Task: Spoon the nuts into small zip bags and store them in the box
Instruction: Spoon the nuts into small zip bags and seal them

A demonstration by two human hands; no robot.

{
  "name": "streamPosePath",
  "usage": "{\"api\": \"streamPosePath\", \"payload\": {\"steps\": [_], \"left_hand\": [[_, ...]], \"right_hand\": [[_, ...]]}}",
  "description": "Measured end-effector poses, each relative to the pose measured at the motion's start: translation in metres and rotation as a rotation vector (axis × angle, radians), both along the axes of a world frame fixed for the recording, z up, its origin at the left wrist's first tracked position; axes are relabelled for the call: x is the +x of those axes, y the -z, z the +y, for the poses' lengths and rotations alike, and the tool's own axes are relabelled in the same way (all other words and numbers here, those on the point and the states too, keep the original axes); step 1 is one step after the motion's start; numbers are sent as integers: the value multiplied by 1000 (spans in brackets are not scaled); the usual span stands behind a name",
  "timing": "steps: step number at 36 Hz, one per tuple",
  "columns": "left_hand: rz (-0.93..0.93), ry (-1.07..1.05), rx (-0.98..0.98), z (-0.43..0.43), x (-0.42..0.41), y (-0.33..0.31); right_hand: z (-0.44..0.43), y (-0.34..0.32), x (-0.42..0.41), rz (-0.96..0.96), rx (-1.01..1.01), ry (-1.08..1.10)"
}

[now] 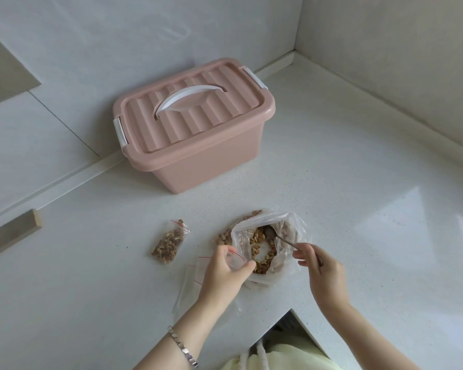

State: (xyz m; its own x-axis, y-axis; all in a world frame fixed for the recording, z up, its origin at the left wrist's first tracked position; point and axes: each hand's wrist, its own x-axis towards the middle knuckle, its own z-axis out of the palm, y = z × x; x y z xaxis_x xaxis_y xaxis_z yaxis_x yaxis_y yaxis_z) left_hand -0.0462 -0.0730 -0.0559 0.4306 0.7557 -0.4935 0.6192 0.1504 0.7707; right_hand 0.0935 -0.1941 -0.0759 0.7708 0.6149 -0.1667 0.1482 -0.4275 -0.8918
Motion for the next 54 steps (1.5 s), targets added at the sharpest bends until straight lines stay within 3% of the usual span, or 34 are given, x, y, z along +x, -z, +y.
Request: {"api": "streamPosePath", "payload": {"steps": [12, 17, 21, 25, 33, 45, 49, 54], "left_hand": [[23, 4, -17, 0, 5, 5], [-19, -63, 131, 1, -1, -3], [-63, -53, 275, -2, -2, -14], [-54, 10, 356, -8, 5, -16], [-21, 67, 299, -13, 24, -10], [-70, 56, 254, -10, 33, -17], [-60, 31, 234, -9, 25, -11], [14, 21, 348, -7, 13, -6]], "right_hand": [[-14, 6, -3, 542, 39, 203], [-18, 2, 2, 819, 69, 307], [-25, -2, 7, 897, 102, 337], [-30, -9, 12, 871, 138, 343], [-33, -46, 12, 721, 295, 329], [-30, -77, -11, -80, 250, -6], [-30, -73, -5, -83, 261, 32], [-30, -48, 0, -57, 101, 2]]}}
